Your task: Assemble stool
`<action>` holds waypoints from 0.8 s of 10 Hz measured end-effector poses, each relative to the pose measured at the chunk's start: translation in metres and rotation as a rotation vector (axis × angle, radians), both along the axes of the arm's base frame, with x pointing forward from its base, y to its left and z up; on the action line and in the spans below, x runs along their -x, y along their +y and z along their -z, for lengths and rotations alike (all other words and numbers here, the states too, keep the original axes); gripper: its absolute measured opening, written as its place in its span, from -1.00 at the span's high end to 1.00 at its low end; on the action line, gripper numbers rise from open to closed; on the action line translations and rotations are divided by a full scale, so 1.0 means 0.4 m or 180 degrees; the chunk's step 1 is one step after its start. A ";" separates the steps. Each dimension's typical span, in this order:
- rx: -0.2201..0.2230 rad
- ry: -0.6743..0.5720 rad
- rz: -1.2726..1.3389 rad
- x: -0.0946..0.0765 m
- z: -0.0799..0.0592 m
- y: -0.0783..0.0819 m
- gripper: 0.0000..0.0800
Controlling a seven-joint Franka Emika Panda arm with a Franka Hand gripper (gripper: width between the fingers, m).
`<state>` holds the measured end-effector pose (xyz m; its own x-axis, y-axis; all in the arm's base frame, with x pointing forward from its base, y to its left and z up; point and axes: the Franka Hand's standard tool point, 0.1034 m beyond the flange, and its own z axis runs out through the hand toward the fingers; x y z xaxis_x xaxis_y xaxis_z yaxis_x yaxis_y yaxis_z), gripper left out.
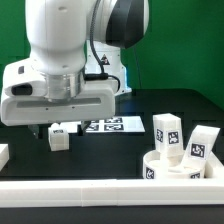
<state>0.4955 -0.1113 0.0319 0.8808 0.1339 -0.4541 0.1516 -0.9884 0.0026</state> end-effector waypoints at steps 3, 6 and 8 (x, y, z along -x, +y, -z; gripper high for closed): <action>0.0250 0.0030 -0.0036 -0.003 0.010 -0.011 -0.62; 0.0344 0.0036 0.0108 0.020 0.022 -0.029 -0.62; 0.0349 0.0120 0.0113 0.025 0.025 -0.023 -0.62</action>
Offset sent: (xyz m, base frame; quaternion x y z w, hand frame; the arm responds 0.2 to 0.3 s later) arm -0.0207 -0.0265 -0.0070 -0.1390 -0.0216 0.1503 0.9786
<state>0.4854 -0.1205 0.0219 0.8661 0.0507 -0.4972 0.1186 -0.9873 0.1059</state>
